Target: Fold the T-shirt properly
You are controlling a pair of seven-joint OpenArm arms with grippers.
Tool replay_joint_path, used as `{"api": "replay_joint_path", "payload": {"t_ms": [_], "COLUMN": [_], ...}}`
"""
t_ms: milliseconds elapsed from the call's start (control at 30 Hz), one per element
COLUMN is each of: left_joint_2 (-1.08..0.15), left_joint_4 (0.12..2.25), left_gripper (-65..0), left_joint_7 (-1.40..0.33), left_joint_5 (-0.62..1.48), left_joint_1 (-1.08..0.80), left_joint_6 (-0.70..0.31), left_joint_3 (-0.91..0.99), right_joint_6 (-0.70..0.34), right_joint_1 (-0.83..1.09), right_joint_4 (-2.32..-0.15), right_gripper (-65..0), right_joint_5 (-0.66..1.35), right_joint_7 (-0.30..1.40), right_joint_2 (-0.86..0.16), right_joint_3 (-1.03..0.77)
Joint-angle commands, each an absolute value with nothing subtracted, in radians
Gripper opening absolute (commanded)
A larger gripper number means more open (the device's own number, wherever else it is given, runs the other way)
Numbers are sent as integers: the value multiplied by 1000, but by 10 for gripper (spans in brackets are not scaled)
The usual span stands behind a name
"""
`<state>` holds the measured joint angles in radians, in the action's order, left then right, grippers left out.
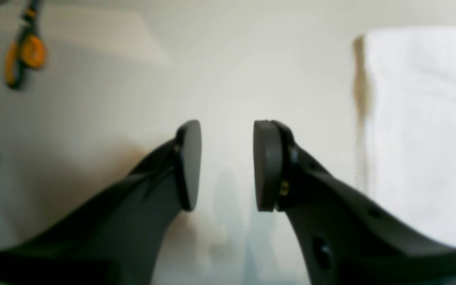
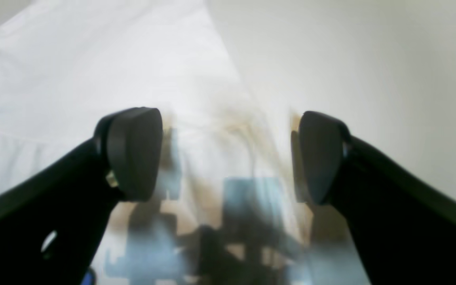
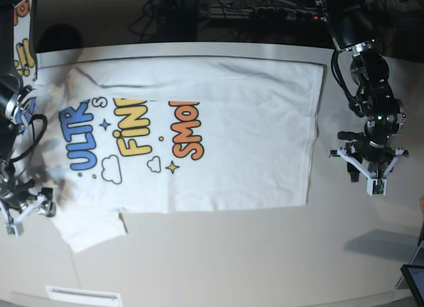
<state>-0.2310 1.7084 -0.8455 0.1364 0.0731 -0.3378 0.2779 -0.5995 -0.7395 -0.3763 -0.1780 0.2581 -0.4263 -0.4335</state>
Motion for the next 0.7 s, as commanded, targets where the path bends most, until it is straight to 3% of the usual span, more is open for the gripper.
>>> {"api": "replay_joint_path", "payload": {"t_ms": [0,67,200,233,367,667], "left_joint_2": [-220,-173,-54,-30,45,93], "left_joint_4": [1768,1805,1831,1833,1805,1736], "left_gripper": [-464,-502,-566,-579,-650,-650], "left_joint_7": [-814,-805,-730,-714,-696,-725], "left_joint_5": [150,150,148,148,148,139], "left_joint_1": [93,96,73,62,22,-87], "left_joint_6": [-338,-344,-417,-418,-418,-418], "left_joint_3": [275,274,272,272,272,229], "right_joint_6": [-607,-608,-607,-607,-604,-602], "right_joint_1": [-779,-746,-616,-578,-423,-231], "right_joint_4": [-441,-530,-774,-826,-1046,-1322], "right_gripper": [-168,-255,-599,-650,-638,-649], "right_joint_5": [-156,-156,-156,-156,-156,-156], "right_joint_7": [216,216,217,219,288,331], "right_joint_2": [-444,-443,-423,-407,-394,-332], "right_joint_3": [-433,-433,-435,-435,-435,-444]}}
